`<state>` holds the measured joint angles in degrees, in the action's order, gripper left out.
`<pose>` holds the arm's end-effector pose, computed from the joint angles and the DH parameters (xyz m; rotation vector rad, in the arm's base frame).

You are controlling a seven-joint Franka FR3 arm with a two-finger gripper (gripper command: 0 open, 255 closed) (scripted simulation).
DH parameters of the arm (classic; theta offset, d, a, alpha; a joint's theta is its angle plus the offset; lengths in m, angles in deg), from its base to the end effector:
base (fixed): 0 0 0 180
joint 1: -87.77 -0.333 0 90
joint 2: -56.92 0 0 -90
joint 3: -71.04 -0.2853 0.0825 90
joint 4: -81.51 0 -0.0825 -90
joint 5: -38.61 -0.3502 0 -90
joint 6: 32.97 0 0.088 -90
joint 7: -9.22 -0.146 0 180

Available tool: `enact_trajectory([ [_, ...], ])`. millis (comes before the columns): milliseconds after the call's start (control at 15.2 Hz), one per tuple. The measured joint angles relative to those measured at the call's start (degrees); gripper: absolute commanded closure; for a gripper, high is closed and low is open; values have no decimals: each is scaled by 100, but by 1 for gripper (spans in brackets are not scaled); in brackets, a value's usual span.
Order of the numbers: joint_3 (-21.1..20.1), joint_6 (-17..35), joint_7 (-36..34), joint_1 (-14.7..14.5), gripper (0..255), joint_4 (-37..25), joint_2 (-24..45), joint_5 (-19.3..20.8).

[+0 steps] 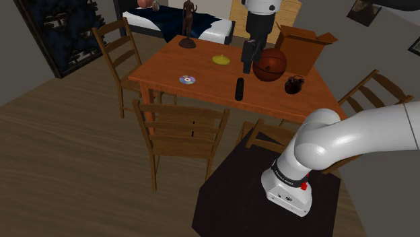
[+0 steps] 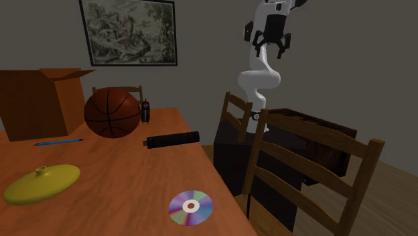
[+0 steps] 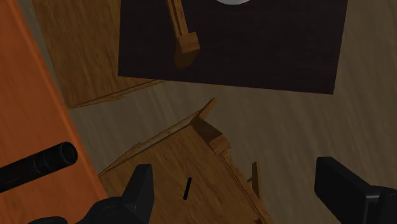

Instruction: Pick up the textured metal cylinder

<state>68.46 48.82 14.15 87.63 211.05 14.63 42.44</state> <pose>0.2887 0.0063 0.5455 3.0386 0.1734 -0.1495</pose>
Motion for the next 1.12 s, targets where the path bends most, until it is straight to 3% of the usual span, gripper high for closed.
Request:
enact_trajectory([
  [264,91,348,-130,135,0,110,227,49],
  [1122,754,2332,-849,922,0,191,1995,273],
])
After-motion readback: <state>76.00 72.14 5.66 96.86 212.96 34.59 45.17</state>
